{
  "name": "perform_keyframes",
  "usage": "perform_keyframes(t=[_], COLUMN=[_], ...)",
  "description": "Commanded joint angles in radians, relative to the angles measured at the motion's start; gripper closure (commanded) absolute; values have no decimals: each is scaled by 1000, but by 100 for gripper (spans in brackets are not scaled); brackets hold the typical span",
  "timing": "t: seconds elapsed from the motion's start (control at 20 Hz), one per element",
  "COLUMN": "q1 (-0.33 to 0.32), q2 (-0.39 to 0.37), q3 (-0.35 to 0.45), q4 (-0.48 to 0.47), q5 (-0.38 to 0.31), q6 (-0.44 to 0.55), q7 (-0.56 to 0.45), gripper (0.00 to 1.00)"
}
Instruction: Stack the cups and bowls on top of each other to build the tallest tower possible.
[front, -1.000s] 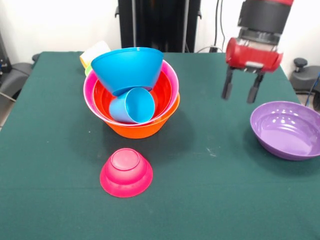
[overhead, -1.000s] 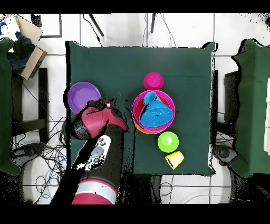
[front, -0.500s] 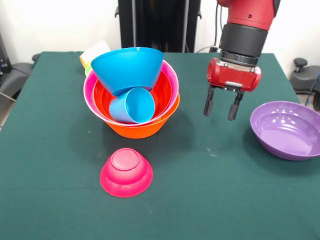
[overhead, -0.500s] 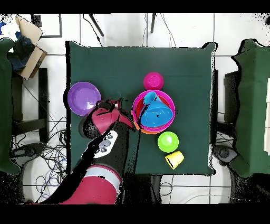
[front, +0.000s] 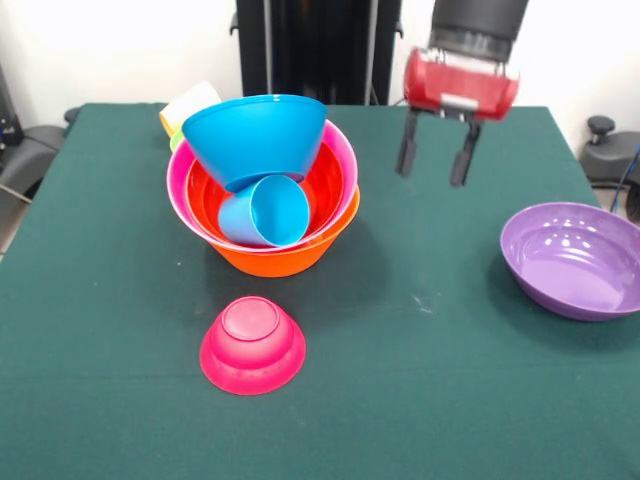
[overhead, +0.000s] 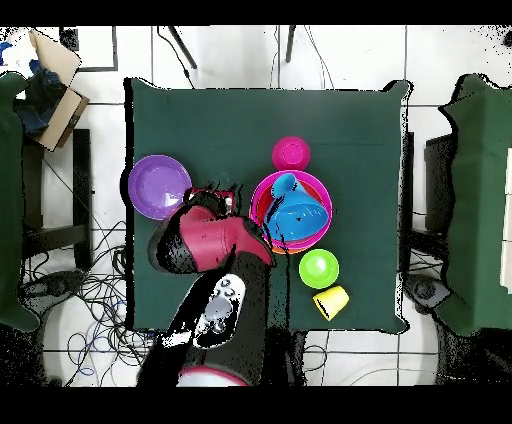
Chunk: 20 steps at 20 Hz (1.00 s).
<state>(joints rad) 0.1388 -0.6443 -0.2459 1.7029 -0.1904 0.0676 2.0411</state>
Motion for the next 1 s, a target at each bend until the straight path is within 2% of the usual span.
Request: perform_keyframes(t=[0.05, 0.4, 0.7, 1.0], q1=[-95, -276, -425, -497], q2=[-197, -297, -334, -340], q3=[186, 333, 451, 521], q4=[151, 209, 229, 232], q5=[-22, -36, -49, -78], q6=[183, 251, 297, 314], q7=[-23, -134, -207, -210], gripper=[0, 0, 0, 0])
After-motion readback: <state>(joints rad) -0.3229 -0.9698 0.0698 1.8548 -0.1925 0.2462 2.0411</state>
